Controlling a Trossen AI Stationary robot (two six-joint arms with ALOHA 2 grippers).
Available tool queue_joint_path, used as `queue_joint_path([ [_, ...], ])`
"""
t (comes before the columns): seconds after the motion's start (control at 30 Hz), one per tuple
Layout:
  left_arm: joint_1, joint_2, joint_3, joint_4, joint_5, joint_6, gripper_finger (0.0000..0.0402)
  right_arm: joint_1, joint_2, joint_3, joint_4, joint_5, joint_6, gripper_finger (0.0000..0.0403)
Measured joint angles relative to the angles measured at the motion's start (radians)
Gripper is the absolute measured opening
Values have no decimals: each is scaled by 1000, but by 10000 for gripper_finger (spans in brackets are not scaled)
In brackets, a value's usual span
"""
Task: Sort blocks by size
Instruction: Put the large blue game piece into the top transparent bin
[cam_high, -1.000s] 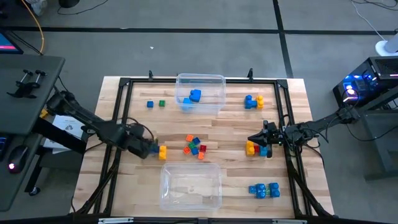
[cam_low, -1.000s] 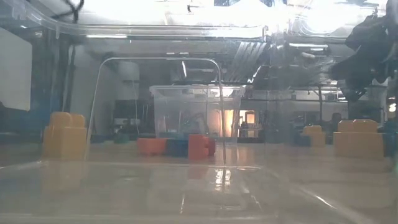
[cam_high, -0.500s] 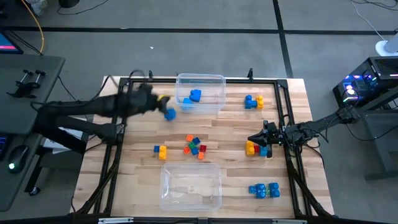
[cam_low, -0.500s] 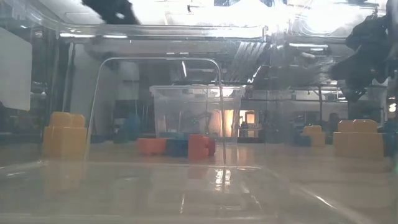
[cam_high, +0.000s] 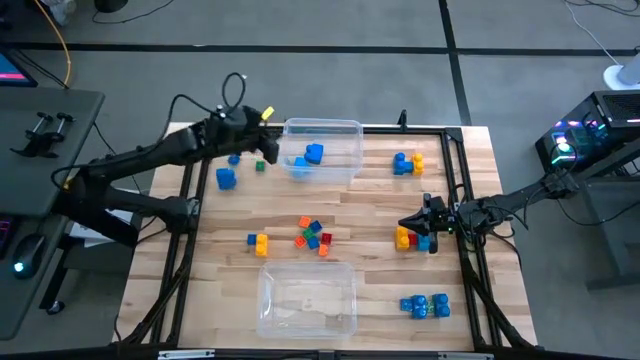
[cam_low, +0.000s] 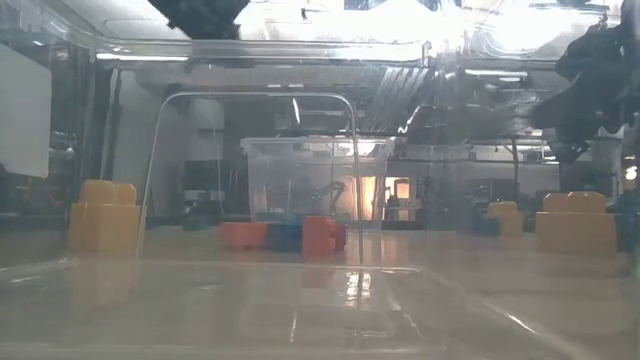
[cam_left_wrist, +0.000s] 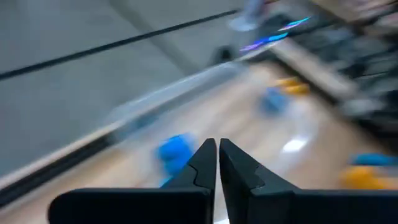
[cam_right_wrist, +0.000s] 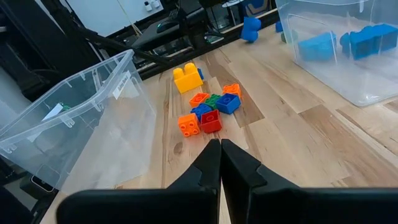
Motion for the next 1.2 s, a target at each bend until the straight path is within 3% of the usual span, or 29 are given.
queue_joint_path([
  [0.1,66,-16,5,-243,-140,-3,41,0,0,0,0,0,0,2],
  [0.2,165,-7,-11,-419,-175,-60,91,0,0,0,0,0,0,2],
  [0.3,249,12,-59,-464,-122,-105,147,0,0,0,0,0,0,2],
  [0.47,312,41,-127,-471,70,-108,230,0,0,0,0,0,0,2],
  [0.6,312,67,-150,-531,83,-107,276,0,0,0,0,0,0,2],
  [0.87,304,205,-154,-681,72,27,293,0,0,0,0,0,0,2],
  [1.2,304,421,-154,-768,-4,37,285,0,0,0,0,0,0,2],
])
